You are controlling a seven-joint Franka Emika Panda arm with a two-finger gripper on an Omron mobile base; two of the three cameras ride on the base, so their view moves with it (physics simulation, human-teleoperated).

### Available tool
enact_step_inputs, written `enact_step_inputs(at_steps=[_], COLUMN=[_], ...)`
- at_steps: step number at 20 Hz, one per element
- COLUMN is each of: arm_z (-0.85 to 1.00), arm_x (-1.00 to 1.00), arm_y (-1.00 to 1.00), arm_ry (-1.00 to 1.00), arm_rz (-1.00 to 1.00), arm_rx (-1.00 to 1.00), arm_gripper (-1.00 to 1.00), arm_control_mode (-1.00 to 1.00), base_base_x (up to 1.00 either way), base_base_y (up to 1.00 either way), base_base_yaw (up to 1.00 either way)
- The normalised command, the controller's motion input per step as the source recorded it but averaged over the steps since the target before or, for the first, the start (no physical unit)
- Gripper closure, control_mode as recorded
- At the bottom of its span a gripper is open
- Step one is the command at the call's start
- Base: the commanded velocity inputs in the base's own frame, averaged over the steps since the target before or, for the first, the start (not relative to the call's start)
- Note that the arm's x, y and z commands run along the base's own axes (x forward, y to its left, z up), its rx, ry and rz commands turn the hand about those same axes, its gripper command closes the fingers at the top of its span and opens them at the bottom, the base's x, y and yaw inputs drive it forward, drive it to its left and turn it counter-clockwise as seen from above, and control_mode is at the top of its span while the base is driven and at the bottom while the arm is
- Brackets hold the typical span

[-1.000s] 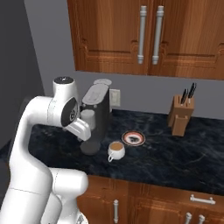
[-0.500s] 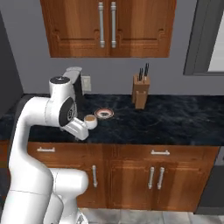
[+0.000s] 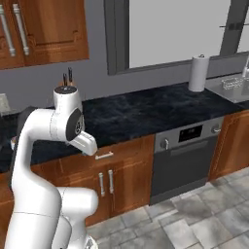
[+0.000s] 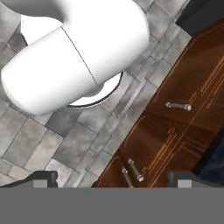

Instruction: Take a sugar cube from the saucer and place it inside the coffee. Then, grab milk from the fridge and place it next to the coffee on the counter to sweeten the coffee.

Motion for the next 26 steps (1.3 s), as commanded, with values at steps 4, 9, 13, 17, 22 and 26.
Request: enact_step_inputs(at_steps=[4, 9, 13, 17, 22, 26], arm_z=[0.0, 0.0, 0.0, 0.0, 0.0, 0.0], arm_x=[0.0, 0.0, 0.0, 0.0, 0.0, 0.0], arm_y=[0.0, 0.0, 0.0, 0.0, 0.0, 0.0], arm_ry=[0.0, 0.0, 0.0, 0.0, 0.0, 0.0], arm_rz=[0.0, 0.0, 0.0, 0.0, 0.0, 0.0], arm_rx=[0.0, 0.0, 0.0, 0.0, 0.0, 0.0], arm_gripper=[-1.0, -1.0, -1.0, -1.0, -1.0, -1.0], arm_control_mode=[1.0, 1.0, 1.0, 1.0, 1.0, 1.0], base_base_x=[0.09, 0.29, 0.59, 0.83, 0.94, 0.98], base_base_y=[-0.53, -0.54, -0.53, -0.45, -0.38, -0.18], base_base_yaw=[-0.68, -0.62, -0.54, -0.49, -0.48, -0.46])
